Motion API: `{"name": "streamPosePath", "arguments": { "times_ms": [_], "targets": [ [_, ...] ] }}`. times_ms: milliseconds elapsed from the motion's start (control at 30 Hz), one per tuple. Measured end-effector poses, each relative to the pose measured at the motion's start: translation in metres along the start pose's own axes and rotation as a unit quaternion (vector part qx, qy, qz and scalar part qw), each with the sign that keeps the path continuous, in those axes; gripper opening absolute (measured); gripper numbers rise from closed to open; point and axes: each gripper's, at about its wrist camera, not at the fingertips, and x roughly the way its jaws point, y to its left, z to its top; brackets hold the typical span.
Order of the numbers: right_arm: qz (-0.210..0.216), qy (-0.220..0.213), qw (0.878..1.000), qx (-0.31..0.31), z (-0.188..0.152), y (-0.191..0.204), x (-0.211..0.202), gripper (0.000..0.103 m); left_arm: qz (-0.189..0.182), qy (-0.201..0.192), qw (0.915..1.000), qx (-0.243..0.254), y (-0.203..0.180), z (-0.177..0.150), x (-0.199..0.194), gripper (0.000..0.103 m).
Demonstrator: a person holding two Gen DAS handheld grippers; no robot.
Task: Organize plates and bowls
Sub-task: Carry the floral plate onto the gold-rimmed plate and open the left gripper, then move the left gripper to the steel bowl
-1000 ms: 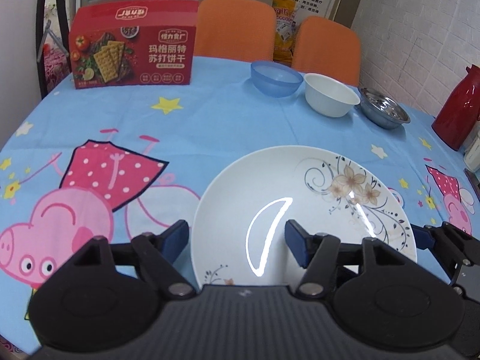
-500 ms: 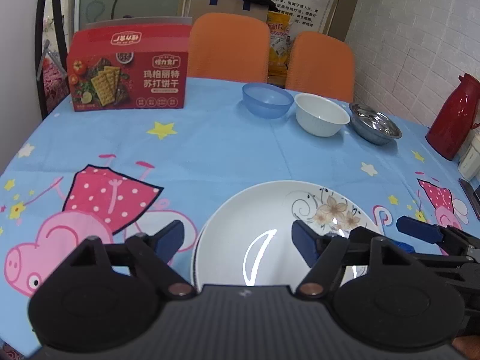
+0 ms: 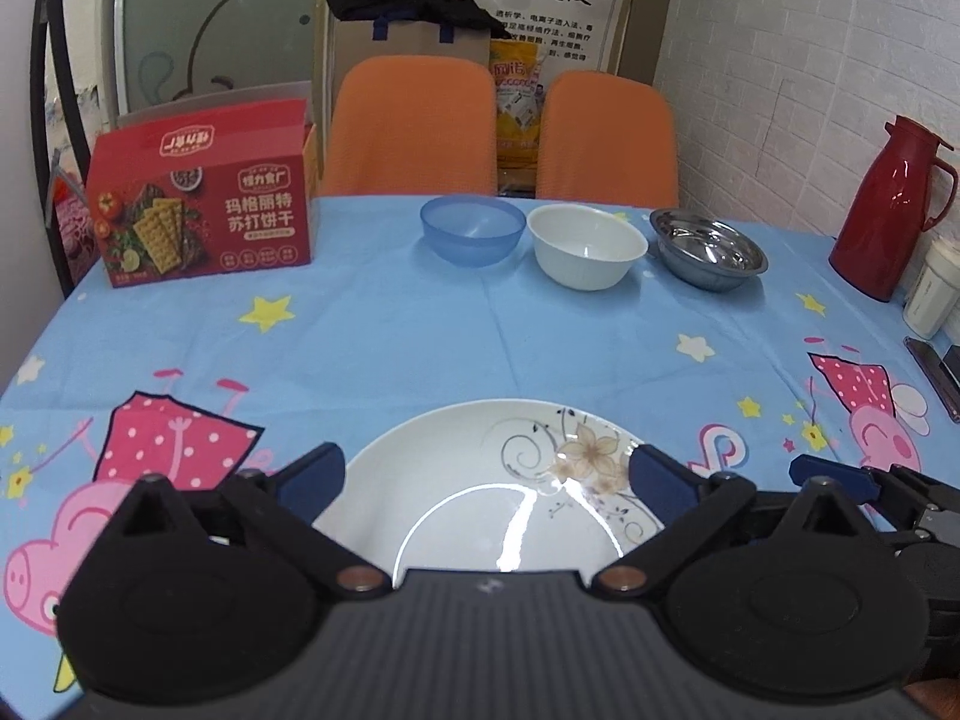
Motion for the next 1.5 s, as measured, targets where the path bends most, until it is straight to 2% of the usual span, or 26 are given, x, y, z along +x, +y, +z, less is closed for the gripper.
{"name": "streamPosePath", "arguments": {
  "times_ms": [633,933,1033,1133,1300,1367,1433,1500],
  "targets": [
    [-0.04,0.0,0.995,0.091,0.007,-0.085,0.006,0.081,-0.02,0.035,0.9985,0.038,-0.057,0.03,0.044,0.1],
    [-0.049,0.007,0.994,0.101,0.005,-0.106,0.018,0.081,-0.028,0.067,0.9958,0.056,-0.068,0.04,0.074,0.1],
    [-0.039,0.003,0.994,0.1,0.018,-0.115,0.022,0.081,-0.04,0.054,0.9953,0.07,-0.072,0.06,0.079,0.1],
    [-0.044,-0.003,0.995,0.088,0.042,-0.127,0.029,0.081,-0.059,0.037,0.9945,0.078,-0.08,0.096,0.093,0.1],
    [-0.068,-0.026,0.996,0.056,0.097,-0.151,0.047,0.082,-0.091,0.008,0.9916,0.092,-0.107,0.164,0.142,0.101],
    [-0.078,-0.029,0.995,0.05,0.118,-0.164,0.063,0.082,-0.124,0.022,0.9882,0.088,-0.122,0.19,0.176,0.101],
    [-0.087,-0.022,0.994,0.061,0.137,-0.181,0.085,0.082,-0.138,0.044,0.9854,0.088,-0.137,0.207,0.212,0.101],
    [-0.1,-0.007,0.992,0.074,0.15,-0.199,0.11,0.082,-0.132,0.066,0.9843,0.096,-0.153,0.219,0.252,0.101]
  ]
}}
